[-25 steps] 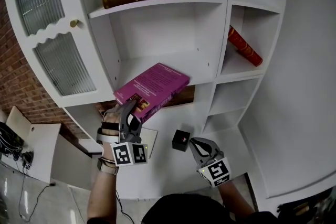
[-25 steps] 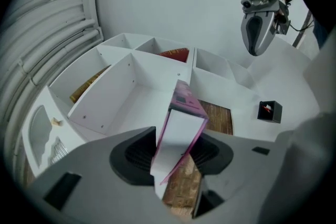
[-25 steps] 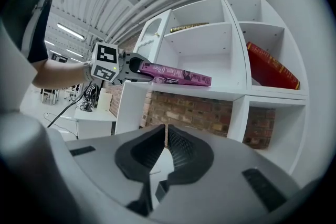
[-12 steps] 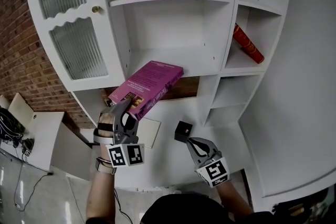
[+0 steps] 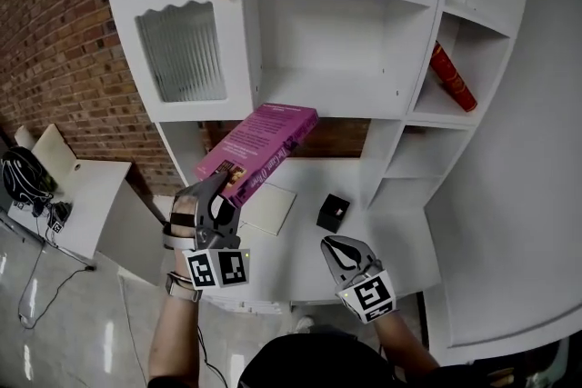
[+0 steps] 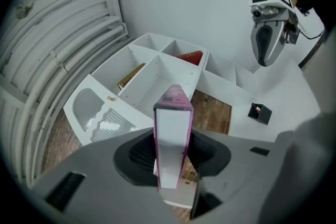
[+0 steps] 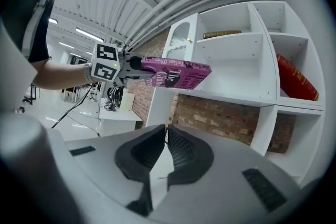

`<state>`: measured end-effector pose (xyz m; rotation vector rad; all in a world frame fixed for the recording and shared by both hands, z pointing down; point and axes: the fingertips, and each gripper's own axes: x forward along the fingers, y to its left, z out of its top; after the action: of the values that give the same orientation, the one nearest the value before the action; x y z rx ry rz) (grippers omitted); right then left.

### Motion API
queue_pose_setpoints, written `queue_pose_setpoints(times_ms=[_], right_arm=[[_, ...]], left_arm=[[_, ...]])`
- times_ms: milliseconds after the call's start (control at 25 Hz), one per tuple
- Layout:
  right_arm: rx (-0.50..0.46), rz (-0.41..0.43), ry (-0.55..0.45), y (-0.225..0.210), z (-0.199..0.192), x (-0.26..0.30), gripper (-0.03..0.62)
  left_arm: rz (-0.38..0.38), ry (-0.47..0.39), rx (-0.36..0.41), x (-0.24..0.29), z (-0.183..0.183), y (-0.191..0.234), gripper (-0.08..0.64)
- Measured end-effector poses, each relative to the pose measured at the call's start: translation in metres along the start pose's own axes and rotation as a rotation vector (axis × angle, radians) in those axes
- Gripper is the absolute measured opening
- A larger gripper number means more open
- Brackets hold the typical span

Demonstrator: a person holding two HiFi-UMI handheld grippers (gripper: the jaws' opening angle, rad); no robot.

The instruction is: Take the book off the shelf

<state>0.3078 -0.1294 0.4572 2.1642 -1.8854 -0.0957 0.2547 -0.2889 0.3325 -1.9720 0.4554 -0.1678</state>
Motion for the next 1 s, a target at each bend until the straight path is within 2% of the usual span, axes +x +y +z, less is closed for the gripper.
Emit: queue_pose_setpoints(times_ms=[240, 640, 1000], right_arm=[[-0.013, 0.072, 0.001, 0.04, 0.005, 0.0, 0.026], [-0.028, 0.216, 0.006, 0.108, 0.008, 0.004, 0.026], [-0.057, 0.37, -0.006, 0.182, 0.015, 0.012, 0.026]], left_arm=[[-0.022, 0.088, -0.001, -0.044, -0.026, -0.011, 0.147], [-0.007, 0.264, -0.076, -0.13, -0.083, -0.022, 0.146], [0.046, 0.398, -0.197, -0.217, -0.125, -0.028, 0.144]])
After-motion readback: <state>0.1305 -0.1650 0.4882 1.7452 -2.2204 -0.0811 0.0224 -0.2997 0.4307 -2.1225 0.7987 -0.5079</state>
